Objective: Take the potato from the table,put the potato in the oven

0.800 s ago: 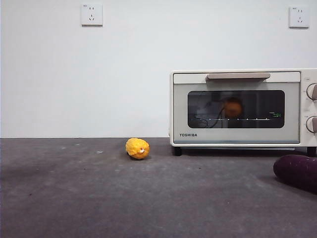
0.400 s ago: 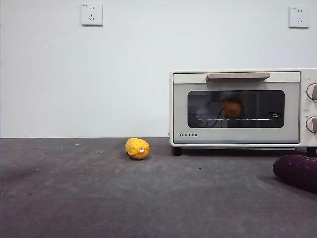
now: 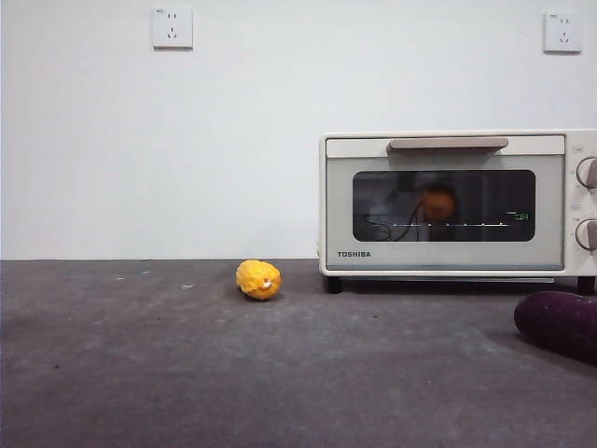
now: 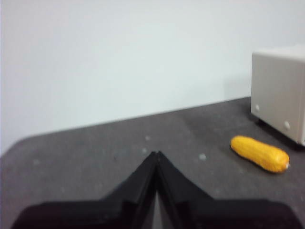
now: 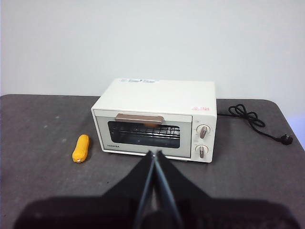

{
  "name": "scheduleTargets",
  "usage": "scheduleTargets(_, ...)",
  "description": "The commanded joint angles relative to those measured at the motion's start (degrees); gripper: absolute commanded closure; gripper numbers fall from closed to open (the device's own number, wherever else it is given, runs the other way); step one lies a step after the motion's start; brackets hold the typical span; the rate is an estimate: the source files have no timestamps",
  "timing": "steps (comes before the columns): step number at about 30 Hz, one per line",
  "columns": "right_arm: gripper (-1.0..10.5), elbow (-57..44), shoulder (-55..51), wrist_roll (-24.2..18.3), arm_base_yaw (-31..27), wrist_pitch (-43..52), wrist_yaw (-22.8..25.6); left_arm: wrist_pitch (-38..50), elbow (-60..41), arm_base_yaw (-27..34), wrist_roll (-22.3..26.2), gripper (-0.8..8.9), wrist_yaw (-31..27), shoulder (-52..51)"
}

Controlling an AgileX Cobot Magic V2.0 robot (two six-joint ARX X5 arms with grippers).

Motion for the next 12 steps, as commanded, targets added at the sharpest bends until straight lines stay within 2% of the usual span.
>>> scheduleTargets(1, 9.5, -0.2, 0.0, 0.0, 0.0, -1.0, 0.0, -0.1, -2.1, 0.2, -1.7, 8.18, -0.3, -0.7)
scheduleTargets(12, 9.5, -0.2, 0.1, 0.0, 0.0, -1.0, 0.0, -0.6, -7.6, 0.2, -1.8, 8.18, -0.4, -4.9)
